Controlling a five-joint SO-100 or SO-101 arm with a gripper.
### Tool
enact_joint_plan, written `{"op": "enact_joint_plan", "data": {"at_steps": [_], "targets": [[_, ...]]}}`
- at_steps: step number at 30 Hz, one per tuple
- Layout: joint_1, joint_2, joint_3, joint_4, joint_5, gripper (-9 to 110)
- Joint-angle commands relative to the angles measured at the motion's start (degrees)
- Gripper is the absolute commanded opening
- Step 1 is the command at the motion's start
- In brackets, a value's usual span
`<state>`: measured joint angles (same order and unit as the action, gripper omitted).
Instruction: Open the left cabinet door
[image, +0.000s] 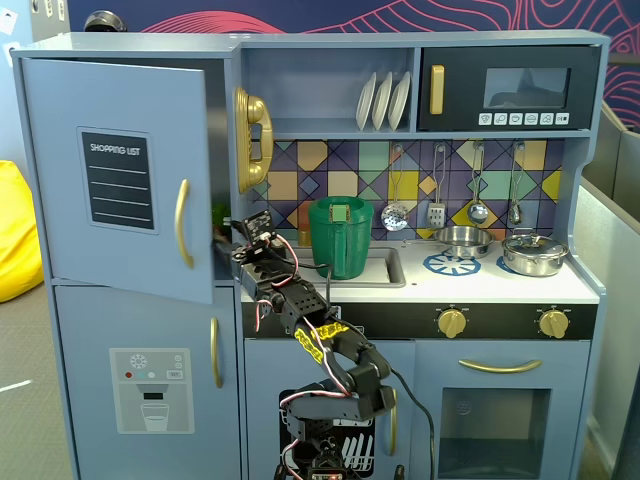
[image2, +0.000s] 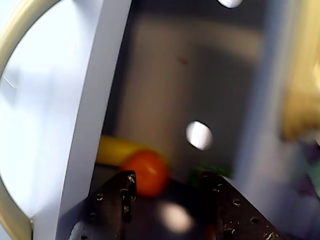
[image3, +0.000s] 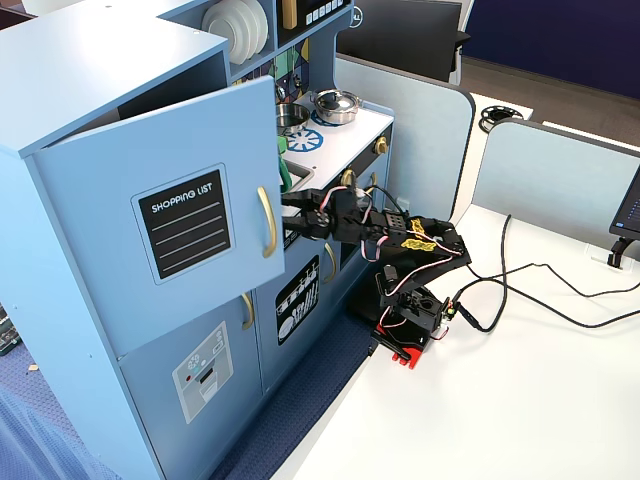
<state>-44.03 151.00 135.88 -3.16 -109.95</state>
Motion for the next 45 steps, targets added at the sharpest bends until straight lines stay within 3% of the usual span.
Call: {"op": "enact_joint_plan", "data": {"at_steps": [1, 7, 12, 16, 20, 25, 33, 38, 45], "targets": [[-9.67, -3.34, -4.66, -3.43, -3.87, 8], [-21.18, -6.42, -4.75, -7.29, -9.14, 8], [-24.43, -9.14, -5.45, -9.49, -10.37, 8], [-20.57, -8.26, -4.57, -9.76, -9.23, 8], [-9.23, -4.75, -3.34, -6.15, -5.1, 7], [10.28, 1.58, -1.49, 7.91, 4.13, 7], [33.75, 8.79, -0.7, 47.99, 12.74, 6], [42.63, 15.12, 7.29, 66.71, 16.26, 7], [46.49, 28.04, 27.6, 84.81, 22.76, 7]]}}
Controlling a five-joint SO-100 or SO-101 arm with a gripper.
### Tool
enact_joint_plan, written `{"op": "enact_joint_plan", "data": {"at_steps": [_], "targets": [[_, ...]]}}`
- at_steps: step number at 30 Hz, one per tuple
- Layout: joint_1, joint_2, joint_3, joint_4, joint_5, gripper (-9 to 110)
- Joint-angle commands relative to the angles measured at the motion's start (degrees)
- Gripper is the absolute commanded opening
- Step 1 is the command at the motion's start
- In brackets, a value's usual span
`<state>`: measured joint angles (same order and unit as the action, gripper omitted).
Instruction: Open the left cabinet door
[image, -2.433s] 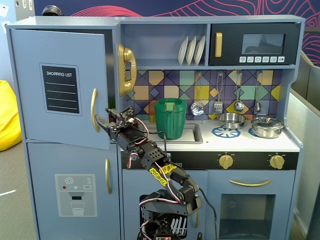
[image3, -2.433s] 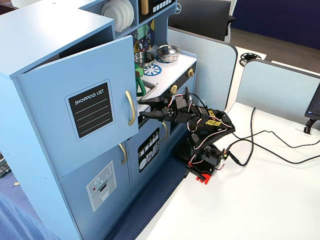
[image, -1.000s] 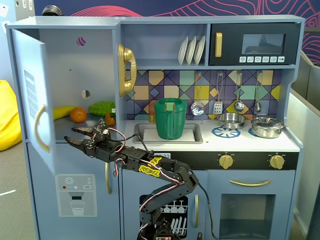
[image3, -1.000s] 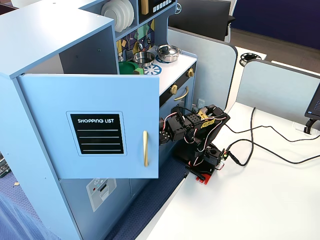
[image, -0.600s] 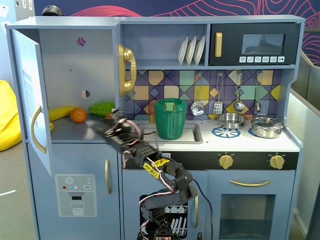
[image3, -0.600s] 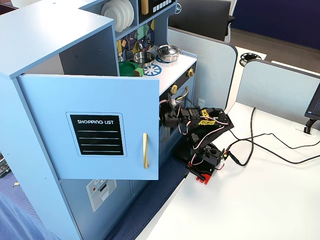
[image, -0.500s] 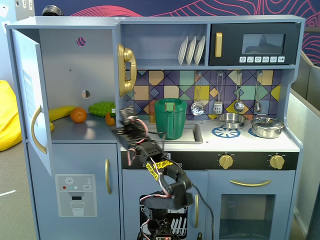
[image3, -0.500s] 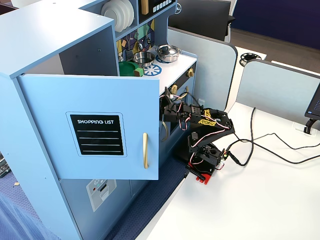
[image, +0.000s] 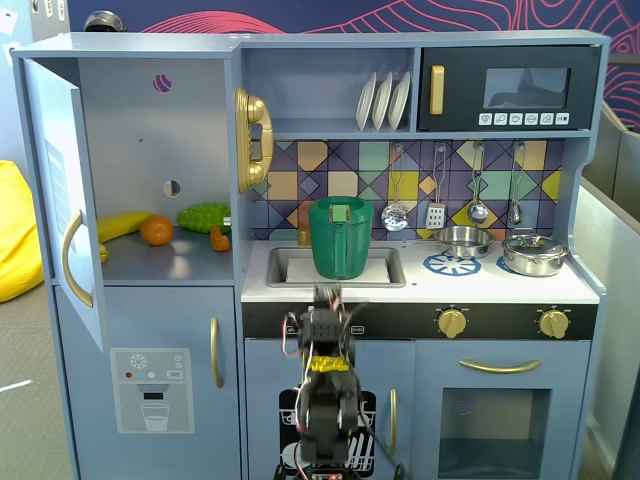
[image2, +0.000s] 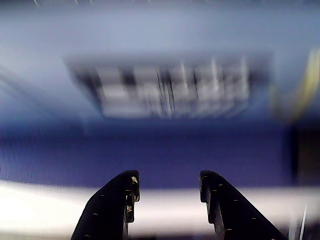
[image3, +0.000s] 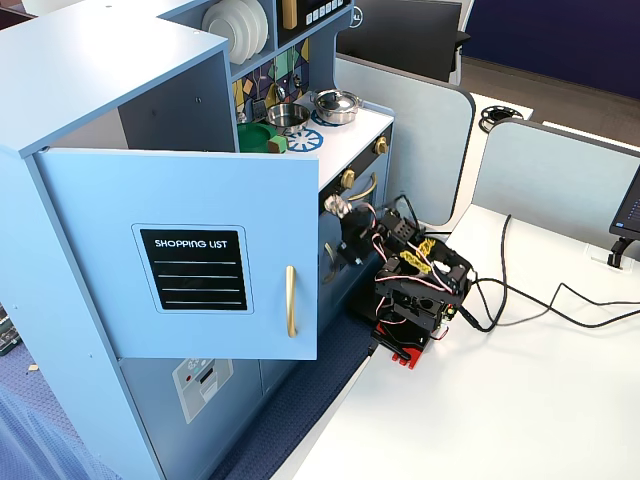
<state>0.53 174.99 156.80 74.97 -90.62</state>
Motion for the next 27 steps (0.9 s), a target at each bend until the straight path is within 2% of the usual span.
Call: {"op": "enact_joint_plan", "data": {"at_steps": [1, 8, 27], "targets": [[1.76, 4.75, 8.44, 7.38, 5.19, 7], [0.35, 7.03, 14.77, 8.79, 10.99, 6], [0.09, 7.12, 14.94, 12.13, 8.44, 0]]}}
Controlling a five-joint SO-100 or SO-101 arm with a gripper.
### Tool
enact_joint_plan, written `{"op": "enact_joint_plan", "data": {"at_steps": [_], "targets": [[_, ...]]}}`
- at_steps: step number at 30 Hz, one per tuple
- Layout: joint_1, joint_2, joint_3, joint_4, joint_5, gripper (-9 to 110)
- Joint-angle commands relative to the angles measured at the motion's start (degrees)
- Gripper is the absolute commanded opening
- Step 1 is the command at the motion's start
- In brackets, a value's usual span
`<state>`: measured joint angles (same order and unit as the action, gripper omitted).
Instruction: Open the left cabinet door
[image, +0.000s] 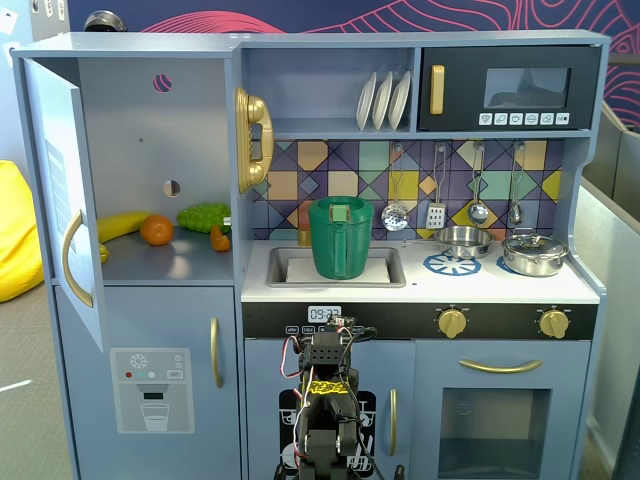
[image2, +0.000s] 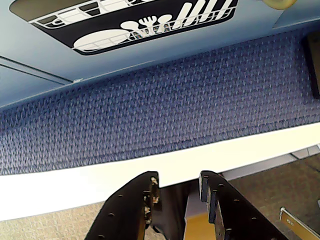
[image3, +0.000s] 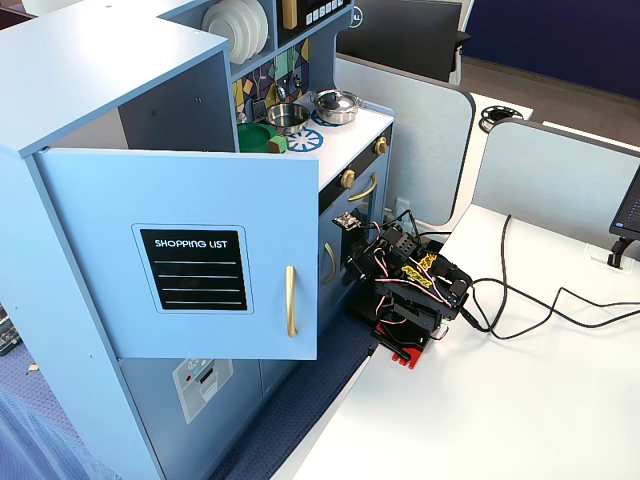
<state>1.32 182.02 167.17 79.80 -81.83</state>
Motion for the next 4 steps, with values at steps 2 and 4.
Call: {"op": "enact_joint_plan", "data": {"at_steps": [2, 4], "targets": [[-0.7, 0.09, 4.57, 7.56, -2.37, 0], [-0.7, 0.09, 4.57, 7.91, -4.75, 0]]}}
